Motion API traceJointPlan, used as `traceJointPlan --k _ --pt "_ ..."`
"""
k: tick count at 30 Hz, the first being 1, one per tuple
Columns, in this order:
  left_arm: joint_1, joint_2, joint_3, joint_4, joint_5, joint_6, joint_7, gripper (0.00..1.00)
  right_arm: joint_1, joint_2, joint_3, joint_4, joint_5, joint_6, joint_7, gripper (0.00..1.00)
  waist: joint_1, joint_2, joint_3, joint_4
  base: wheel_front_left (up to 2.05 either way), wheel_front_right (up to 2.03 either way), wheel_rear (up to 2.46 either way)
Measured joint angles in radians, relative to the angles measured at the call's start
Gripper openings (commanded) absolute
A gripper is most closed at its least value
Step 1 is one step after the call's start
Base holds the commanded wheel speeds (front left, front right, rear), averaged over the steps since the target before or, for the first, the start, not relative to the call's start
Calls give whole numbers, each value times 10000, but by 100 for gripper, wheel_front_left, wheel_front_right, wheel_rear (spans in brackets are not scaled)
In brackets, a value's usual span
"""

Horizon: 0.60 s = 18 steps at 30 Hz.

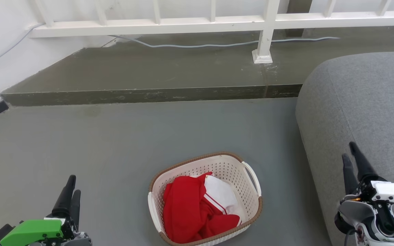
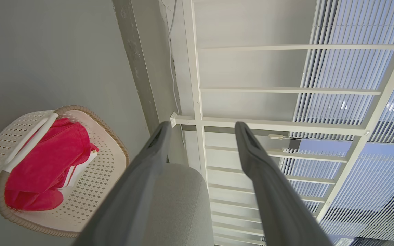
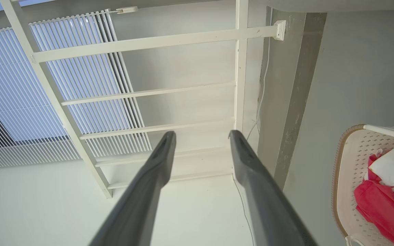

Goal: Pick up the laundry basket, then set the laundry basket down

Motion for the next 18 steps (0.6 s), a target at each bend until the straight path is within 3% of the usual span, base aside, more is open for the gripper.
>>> traceJointPlan --k 18 --pt "-16 25 -341 -366 692 0 -591 100 -35 -36 579 -382 -493 0 -460 100 1 0 37 -26 0 0 0"
